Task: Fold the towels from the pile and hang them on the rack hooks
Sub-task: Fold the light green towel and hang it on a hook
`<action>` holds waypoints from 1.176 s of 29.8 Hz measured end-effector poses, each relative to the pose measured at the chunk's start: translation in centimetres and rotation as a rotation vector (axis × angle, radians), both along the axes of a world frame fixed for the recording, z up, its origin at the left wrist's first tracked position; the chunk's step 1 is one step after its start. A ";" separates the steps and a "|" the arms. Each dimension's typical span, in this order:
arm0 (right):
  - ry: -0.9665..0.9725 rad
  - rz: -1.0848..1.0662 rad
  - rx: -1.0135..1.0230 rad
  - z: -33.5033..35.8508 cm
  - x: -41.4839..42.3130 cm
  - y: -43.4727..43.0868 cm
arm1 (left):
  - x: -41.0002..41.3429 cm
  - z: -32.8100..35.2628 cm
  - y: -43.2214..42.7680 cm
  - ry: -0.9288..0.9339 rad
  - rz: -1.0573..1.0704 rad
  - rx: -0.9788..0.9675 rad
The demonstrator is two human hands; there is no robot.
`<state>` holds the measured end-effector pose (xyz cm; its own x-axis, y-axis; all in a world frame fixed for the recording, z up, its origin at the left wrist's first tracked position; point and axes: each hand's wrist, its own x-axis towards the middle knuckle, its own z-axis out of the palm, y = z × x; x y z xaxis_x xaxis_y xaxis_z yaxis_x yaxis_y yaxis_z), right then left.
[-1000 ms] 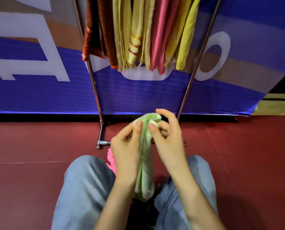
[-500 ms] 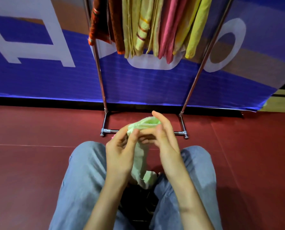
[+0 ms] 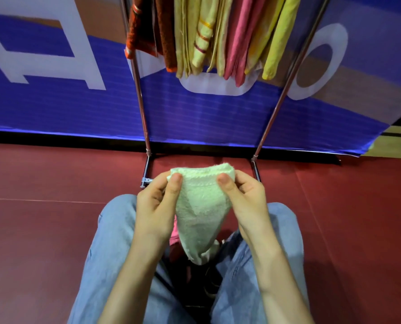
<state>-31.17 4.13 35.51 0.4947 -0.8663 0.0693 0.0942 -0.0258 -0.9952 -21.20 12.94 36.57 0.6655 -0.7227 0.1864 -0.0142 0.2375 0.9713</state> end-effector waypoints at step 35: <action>0.369 0.588 0.214 -5.8 0.9 -2.6 | 7.8 12.2 -1.9 -0.517 -0.092 0.252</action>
